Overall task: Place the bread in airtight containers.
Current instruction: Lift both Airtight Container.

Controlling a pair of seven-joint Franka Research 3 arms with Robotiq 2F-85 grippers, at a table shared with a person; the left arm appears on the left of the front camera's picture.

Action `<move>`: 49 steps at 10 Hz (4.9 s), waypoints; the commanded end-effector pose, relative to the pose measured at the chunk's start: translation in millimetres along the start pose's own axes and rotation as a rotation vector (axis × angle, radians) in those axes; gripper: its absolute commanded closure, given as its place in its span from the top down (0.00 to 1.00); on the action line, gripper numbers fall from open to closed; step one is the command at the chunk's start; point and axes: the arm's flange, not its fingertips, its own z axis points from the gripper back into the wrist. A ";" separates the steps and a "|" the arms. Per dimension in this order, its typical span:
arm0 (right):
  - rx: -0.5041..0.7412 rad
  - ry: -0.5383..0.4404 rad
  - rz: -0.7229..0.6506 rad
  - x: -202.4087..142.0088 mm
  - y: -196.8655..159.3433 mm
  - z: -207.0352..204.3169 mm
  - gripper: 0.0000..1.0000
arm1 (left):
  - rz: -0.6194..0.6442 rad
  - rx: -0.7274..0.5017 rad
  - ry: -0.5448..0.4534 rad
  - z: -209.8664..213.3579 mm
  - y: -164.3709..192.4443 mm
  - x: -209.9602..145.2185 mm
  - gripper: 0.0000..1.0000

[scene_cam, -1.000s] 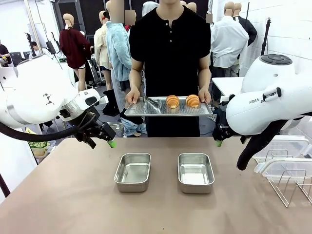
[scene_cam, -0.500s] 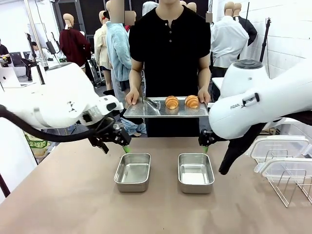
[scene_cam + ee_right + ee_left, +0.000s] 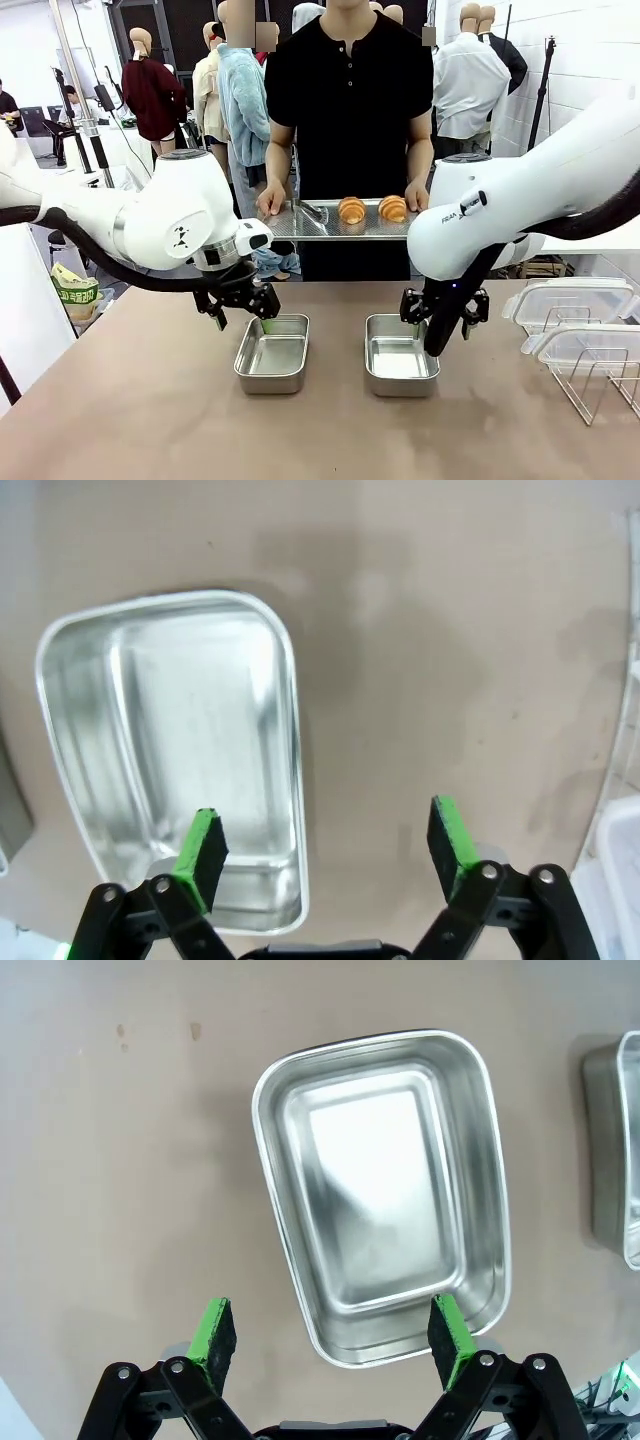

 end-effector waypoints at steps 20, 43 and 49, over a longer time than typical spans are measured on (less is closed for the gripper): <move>-0.009 0.115 -0.049 43.5 6.5 -45.5 1.00 | 0.210 0.097 0.112 -73.4 24.6 33.5 1.00; 0.015 0.051 0.155 5.9 16.8 95.4 0.00 | 0.234 0.060 0.037 65.1 8.7 7.0 0.00; 0.057 0.028 0.138 -5.6 -0.9 161.6 0.00 | 0.257 0.059 -0.071 132.8 14.7 -11.7 0.00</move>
